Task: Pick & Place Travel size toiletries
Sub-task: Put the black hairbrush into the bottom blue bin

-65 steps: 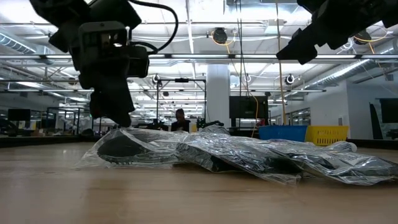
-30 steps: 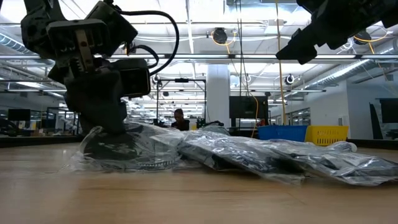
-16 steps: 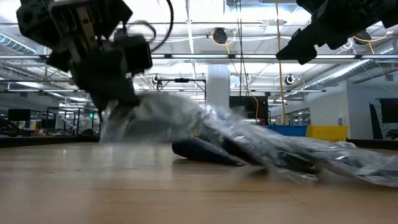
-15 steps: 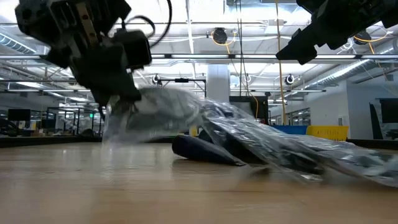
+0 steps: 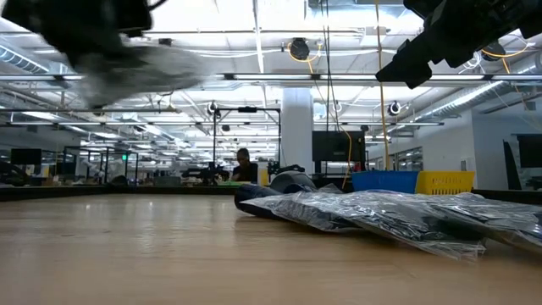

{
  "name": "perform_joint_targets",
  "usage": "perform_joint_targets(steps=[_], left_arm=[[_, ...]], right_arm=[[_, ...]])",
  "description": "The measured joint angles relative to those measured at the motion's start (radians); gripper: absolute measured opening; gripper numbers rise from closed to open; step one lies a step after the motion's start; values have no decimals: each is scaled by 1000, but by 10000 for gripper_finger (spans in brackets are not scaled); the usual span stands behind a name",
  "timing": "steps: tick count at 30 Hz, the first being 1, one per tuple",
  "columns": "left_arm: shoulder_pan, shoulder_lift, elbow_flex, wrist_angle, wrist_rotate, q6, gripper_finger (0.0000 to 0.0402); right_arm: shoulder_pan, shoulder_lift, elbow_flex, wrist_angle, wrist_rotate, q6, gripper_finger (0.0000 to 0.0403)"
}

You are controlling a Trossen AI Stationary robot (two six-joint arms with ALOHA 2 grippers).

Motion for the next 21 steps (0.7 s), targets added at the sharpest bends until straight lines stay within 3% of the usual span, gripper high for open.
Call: perform_joint_targets(steps=[9, 21], left_arm=[[-229, -147, 0, -165, 0, -352, 0], [-493, -112, 0, -222, -39, -907, 0]], right_arm=[[0, 0, 0, 0, 0, 0, 208], [0, 0, 0, 3, 0, 7, 208]])
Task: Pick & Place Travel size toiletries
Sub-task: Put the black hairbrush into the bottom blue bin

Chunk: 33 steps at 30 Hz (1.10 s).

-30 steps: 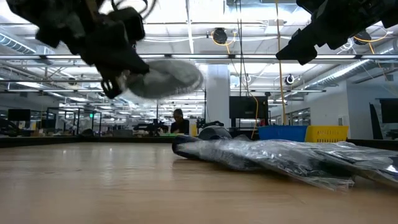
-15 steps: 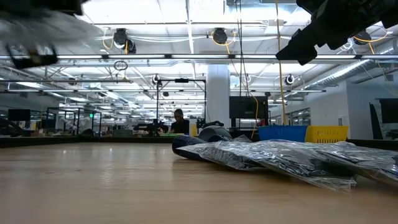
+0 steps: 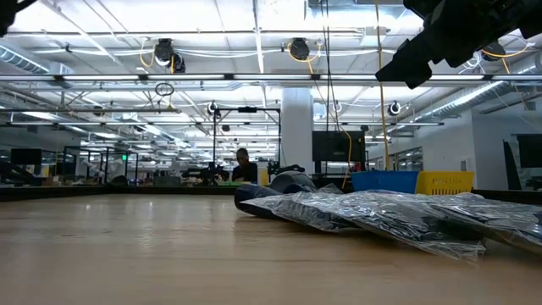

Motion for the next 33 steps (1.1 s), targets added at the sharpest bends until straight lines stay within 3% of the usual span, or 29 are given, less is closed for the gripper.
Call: perform_joint_targets(steps=[7, 17, 33], left_arm=[[-66, 58, 0, 38, 5, -156, 0], [-100, 160, 0, 120, 24, -228, 3], [-93, 173, 0, 111, 34, -231, 92]], right_arm=[[0, 0, 0, 0, 0, -3, 208], [0, 0, 0, 3, 0, -3, 208], [0, 0, 0, 4, 0, -5, 208]])
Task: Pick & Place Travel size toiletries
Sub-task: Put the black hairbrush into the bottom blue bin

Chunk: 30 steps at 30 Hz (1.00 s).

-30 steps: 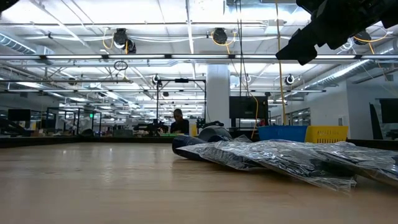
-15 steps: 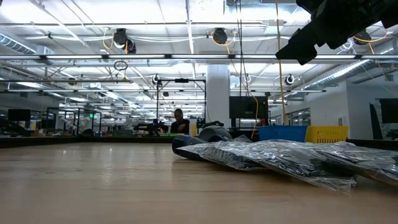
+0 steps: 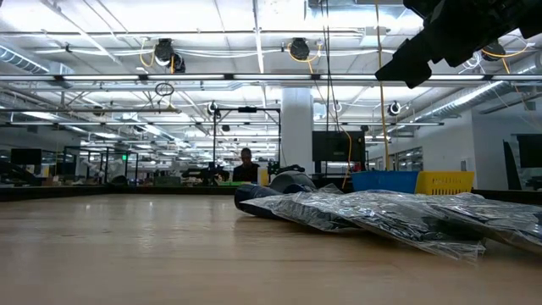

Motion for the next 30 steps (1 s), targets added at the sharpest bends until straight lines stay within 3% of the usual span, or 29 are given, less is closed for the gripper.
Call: perform_joint_targets(steps=[9, 19, 30], left_arm=[[73, -1, 0, 1, 46, 105, 133], [154, -2, 0, 2, 114, 208, 127], [187, -2, 0, 7, 134, 253, 127]], right_arm=[[0, 0, 0, 0, 0, -15, 208], [0, 12, 0, -1, -6, -15, 208], [0, 131, 0, 19, -9, -10, 208]])
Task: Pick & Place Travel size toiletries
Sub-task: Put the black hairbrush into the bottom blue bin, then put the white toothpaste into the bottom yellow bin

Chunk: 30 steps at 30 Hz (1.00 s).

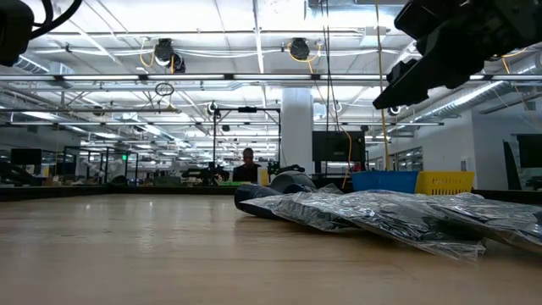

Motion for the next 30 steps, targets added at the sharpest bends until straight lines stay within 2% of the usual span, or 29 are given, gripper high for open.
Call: perform_joint_targets(steps=[10, 15, 19, 23, 30], left_arm=[[72, -13, 0, -77, 63, 72, 128], [122, -44, 0, -167, 77, 102, 146], [173, -63, 0, -135, 63, 133, 162], [239, -64, 0, -61, -16, 234, 170], [336, -53, 0, 3, -322, 470, 171]], right_arm=[[0, 12, 0, 32, 0, -5, 208], [0, 12, 0, 32, 0, -5, 208], [0, 13, 0, 25, -33, 12, 208], [1, 49, 1, 25, -79, 39, 208], [0, 184, 1, 66, -76, 42, 208]])
